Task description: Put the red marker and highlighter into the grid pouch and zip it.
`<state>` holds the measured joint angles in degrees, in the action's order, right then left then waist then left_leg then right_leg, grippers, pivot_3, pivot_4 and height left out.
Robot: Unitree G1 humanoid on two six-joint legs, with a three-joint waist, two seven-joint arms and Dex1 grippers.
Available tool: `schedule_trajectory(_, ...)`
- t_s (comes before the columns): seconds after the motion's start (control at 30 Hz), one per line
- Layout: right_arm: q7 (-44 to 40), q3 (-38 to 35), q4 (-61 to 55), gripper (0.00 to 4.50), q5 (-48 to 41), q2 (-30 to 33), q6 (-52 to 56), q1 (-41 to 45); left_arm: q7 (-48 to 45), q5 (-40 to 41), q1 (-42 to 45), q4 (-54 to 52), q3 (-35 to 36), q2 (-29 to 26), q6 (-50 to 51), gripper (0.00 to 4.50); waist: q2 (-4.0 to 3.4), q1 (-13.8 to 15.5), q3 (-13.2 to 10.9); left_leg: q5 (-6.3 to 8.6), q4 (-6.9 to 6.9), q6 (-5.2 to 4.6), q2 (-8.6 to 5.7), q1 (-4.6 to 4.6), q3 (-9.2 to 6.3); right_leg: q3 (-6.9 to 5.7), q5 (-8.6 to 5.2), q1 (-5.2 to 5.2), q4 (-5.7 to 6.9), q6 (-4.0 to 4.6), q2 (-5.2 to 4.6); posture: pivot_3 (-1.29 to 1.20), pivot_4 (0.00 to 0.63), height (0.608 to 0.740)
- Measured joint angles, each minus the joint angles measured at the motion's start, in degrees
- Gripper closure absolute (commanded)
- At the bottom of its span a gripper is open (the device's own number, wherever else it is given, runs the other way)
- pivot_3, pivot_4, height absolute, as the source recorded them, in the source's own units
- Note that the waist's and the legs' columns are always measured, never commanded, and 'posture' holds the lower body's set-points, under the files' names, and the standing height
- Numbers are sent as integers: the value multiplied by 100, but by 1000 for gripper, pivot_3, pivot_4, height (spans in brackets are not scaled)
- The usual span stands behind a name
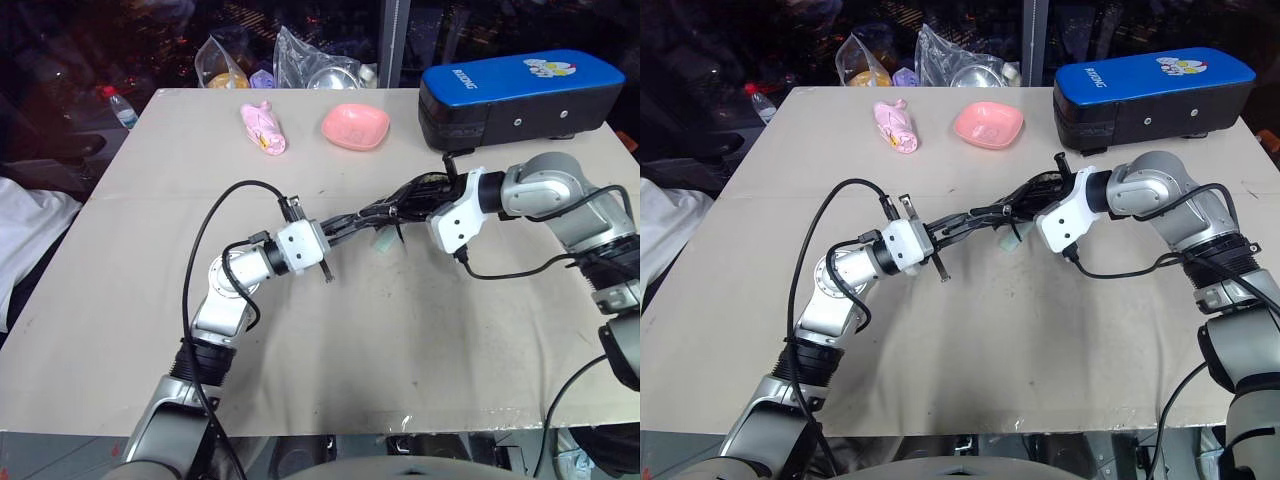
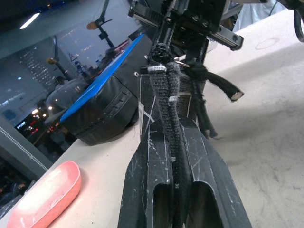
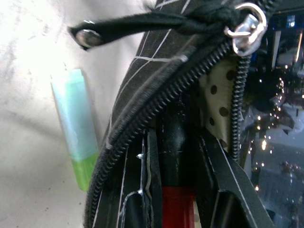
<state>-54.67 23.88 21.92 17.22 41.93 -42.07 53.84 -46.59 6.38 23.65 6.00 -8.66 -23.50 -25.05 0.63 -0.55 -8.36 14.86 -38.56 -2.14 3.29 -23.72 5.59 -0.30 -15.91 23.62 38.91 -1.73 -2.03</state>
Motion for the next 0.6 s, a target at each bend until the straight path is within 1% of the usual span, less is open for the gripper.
schedule_trajectory(0.03, -2, 0, 21, 3163, -4, -18, -12, 0, 1, 9, 0, 4, 0, 17, 0, 4500, 0, -3, 0, 0, 0, 0, 0, 1, 0, 0, 0, 0, 1, 0, 0, 0, 150, 737)
schedule_trajectory(0.1, 6, -1, 56, 2357, -9, -78, 1, -1, 18, 53, 0, 9, 5, 54, 2, 4500, 0, -5, 0, 0, 0, 0, 1, 2, -1, 0, 0, 0, 3, 0, 0, 0, 150, 737)
schedule_trajectory(0.13, 11, -2, 62, 1842, -12, -92, 19, -1, 28, 56, 0, 10, 9, 64, 2, 4500, 0, -5, 0, 0, 0, 0, 1, 2, 0, 0, 0, 0, 4, 0, 0, 0, 150, 737)
schedule_trajectory(0.17, 23, -31, 84, 1452, -75, -121, 86, -1, 69, 57, 0, 21, 24, 70, 4, 4500, 0, -5, 0, 0, 0, 0, 1, 2, -1, 0, 0, 0, 4, 0, 0, 0, 150, 737)
schedule_trajectory(0.2, 23, -89, 132, 876, -199, -141, 178, -1, 105, 57, 0, 37, 53, 71, 17, 4500, 0, -5, 0, 0, 0, 0, 1, 2, 0, 0, 0, 0, 4, 0, 0, 0, 150, 737)
schedule_trajectory(0.23, 4, -189, 176, 503, -369, -146, 307, -1, 166, 60, 0, 61, 110, 75, 46, 4500, -1, -6, 0, 0, 0, 1, 1, 1, -1, -1, 0, 0, 4, 0, 0, 0, 150, 737)
schedule_trajectory(0.27, -38, -344, 191, 35, -578, -131, 487, -1, 220, 68, 1, 126, 196, 71, 75, 4500, -1, -3, 0, 0, 0, 1, 1, 1, -1, -1, 0, 0, 4, 0, -1, 0, 150, 737)
schedule_trajectory(0.37, -354, -783, 133, 35, -1371, -74, 1138, 0, 351, 131, 3, 216, 382, 72, 182, 4500, -1, 6, 0, 0, -1, 0, 2, 0, -3, -4, 1, -1, 2, 0, -5, 0, 150, 737)
schedule_trajectory(0.4, -528, -940, 47, 35, -1710, -62, 1465, -1, 401, 177, 18, 231, 436, 72, 218, 4500, -1, 4, 0, 0, -1, 0, 1, -1, -3, -4, 1, -1, 3, 0, -6, 0, 150, 737)
schedule_trajectory(0.5, -686, -1282, -308, 35, -2408, -93, 2386, -21, 486, 201, 128, 320, 524, 86, 298, 4500, -1, 4, 0, 0, -1, 0, 2, 0, -6, -7, 1, -1, 7, 0, -6, 0, 150, 737)
schedule_trajectory(0.57, -625, -1569, -773, 35, -2874, -125, 3346, -109, 607, 239, 250, 410, 652, 96, 374, 4500, 0, 8, 0, 0, -1, 0, 3, -1, -9, -10, 1, -1, 7, 0, -8, 0, 150, 737)
schedule_trajectory(0.6, -488, -1712, -1111, 35, -3096, -149, 3930, -286, 688, 244, 333, 462, 717, 96, 404, 4500, 3, 13, 3, 0, 0, 0, 3, -1, -14, -14, 1, -4, 7, 0, -9, 0, 150, 737)
